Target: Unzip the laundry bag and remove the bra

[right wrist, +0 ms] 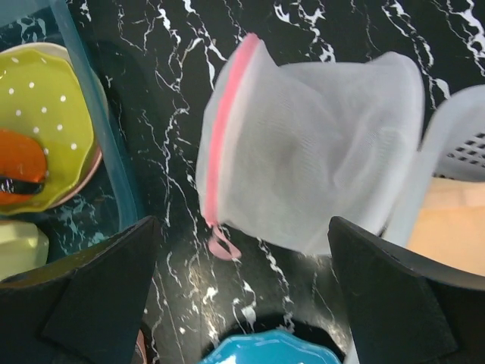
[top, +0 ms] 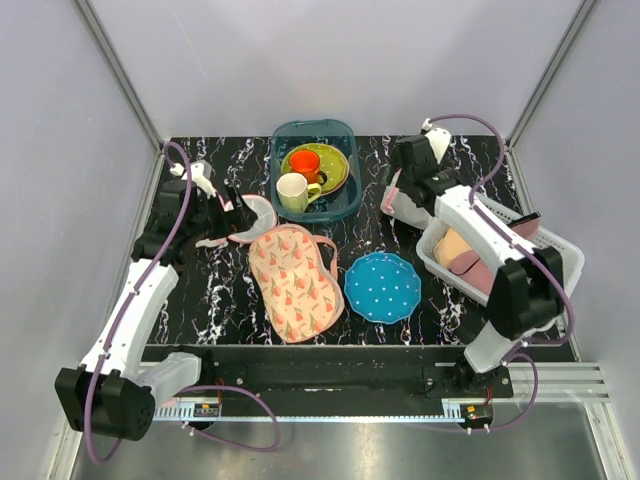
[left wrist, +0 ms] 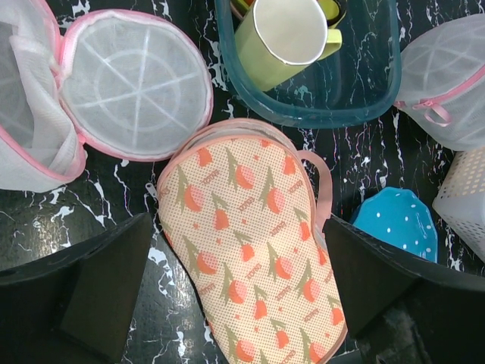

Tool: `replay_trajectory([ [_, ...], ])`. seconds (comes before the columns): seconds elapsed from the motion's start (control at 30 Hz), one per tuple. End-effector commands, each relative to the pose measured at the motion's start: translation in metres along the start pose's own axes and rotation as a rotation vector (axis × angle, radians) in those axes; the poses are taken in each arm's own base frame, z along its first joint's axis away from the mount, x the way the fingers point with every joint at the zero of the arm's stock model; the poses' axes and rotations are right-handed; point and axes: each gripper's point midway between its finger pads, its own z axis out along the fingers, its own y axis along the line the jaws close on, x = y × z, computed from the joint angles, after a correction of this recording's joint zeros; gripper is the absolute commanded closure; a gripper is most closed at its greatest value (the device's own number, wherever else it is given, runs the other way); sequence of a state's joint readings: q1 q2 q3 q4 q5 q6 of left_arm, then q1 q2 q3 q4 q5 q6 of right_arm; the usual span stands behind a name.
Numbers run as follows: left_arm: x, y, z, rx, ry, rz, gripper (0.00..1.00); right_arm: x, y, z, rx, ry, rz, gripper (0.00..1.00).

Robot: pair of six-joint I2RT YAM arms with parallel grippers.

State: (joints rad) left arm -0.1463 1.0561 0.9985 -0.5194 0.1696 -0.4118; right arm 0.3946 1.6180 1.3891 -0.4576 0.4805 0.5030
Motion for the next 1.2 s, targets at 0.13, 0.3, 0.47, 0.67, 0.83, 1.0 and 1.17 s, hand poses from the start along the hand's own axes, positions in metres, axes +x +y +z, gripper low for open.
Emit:
replay_trajectory([
  [0.13, -0.004, -0.006, -0.009, 0.039, -0.043, 0.011, 0.01, -0.002, 0.024, 0.060, 0.059, -0.012, -0.005, 0.07],
  [0.3, -0.002, -0.005, -0.016, 0.032, -0.047, 0.029, 0.01, 0.017, 0.042, 0.073, -0.013, 0.061, -0.019, 0.60],
  [0.47, -0.004, -0.012, -0.019, 0.070, -0.045, 0.051, 0.01, 0.000, 0.040, 0.049, -0.064, 0.005, -0.022, 1.00],
  [0.67, -0.006, -0.040, -0.011, 0.213, -0.005, 0.024, 0.01, -0.035, 0.082, -0.031, -0.456, -0.067, 0.042, 1.00],
  [0.83, -0.009, -0.089, -0.014, 0.476, 0.052, 0.000, 0.02, -0.046, 0.104, -0.101, -0.743, -0.078, 0.076, 1.00],
  [1.0, -0.021, -0.132, -0.024, 0.732, 0.056, -0.134, 0.01, -0.040, 0.107, -0.144, -0.897, -0.044, 0.119, 1.00],
  [1.17, -0.018, -0.162, -0.024, 0.959, 0.099, -0.291, 0.01, -0.040, 0.117, -0.180, -1.068, -0.027, 0.180, 1.00],
])
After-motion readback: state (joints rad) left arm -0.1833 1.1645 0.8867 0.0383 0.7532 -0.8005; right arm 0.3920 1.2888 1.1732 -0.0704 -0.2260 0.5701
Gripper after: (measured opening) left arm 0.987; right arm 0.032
